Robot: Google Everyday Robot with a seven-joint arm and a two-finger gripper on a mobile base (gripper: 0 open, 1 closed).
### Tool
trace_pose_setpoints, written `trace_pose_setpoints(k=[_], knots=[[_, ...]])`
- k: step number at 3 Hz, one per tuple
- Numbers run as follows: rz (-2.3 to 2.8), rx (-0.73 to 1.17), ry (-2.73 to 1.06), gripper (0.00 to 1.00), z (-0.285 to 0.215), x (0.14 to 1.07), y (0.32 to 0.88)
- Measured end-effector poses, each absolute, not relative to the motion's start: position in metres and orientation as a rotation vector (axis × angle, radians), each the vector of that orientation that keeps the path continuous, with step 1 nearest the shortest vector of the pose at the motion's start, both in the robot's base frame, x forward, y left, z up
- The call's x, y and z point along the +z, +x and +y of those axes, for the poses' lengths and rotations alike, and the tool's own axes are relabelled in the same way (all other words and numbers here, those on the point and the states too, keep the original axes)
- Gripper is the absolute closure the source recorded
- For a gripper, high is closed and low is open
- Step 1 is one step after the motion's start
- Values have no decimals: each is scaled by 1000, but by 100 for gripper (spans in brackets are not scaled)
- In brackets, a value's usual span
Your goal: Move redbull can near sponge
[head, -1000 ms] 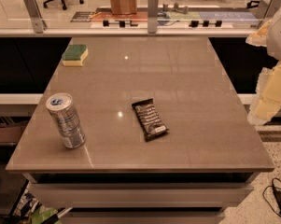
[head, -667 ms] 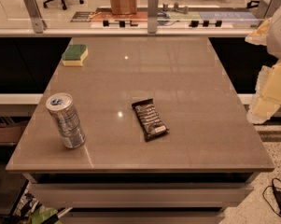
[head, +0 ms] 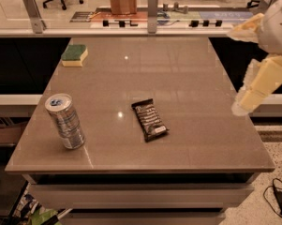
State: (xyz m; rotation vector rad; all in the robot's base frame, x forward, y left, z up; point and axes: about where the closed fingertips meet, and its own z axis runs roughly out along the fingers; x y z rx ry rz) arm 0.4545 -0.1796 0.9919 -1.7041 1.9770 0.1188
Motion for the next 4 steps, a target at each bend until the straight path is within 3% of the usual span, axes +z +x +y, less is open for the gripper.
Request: trace_pose_setpoints(k=[4], knots=[[1635,606,-1618,0,-35,941,458]])
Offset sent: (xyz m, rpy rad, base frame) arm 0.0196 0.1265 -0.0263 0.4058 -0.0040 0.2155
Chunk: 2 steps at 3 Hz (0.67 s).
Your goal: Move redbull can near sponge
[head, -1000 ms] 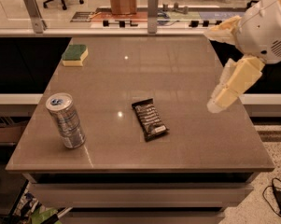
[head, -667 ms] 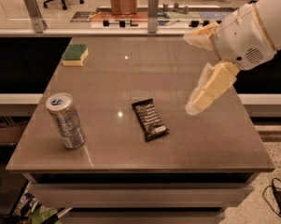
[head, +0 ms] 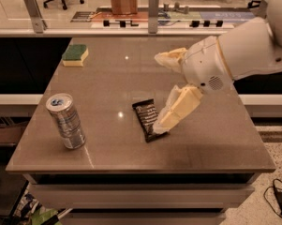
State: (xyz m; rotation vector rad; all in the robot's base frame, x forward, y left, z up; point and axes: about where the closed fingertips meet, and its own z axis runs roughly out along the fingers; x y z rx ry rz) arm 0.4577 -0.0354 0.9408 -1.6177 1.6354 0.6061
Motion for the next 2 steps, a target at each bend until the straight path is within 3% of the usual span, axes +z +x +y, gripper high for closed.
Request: trace_pose_setpoints(k=[2], knots=[[1539,777,-1510,0,23,941,446]])
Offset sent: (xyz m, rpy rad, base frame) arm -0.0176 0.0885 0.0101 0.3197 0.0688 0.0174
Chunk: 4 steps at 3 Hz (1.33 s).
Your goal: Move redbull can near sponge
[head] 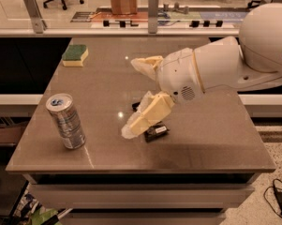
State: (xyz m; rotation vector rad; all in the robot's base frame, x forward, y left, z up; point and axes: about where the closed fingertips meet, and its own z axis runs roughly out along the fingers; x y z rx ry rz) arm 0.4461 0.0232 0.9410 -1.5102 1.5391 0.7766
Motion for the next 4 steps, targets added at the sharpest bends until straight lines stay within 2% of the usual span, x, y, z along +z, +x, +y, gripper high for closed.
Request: trace_pose_setpoints(k=[1,4], knots=[[1496,883,-1418,0,57,958,437],[1531,908,-1424,0,81,924,437]])
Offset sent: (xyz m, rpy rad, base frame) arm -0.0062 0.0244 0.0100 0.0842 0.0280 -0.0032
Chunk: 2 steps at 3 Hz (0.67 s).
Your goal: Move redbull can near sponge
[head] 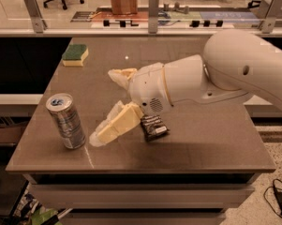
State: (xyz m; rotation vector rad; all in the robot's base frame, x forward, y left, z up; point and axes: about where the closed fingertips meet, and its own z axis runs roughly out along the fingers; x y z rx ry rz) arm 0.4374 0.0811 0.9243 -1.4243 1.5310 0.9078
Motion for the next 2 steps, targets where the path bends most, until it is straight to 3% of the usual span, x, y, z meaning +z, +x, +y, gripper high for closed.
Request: trace_pose_setpoints(k=[2], knots=[[1525,997,-1373,0,112,886,439]])
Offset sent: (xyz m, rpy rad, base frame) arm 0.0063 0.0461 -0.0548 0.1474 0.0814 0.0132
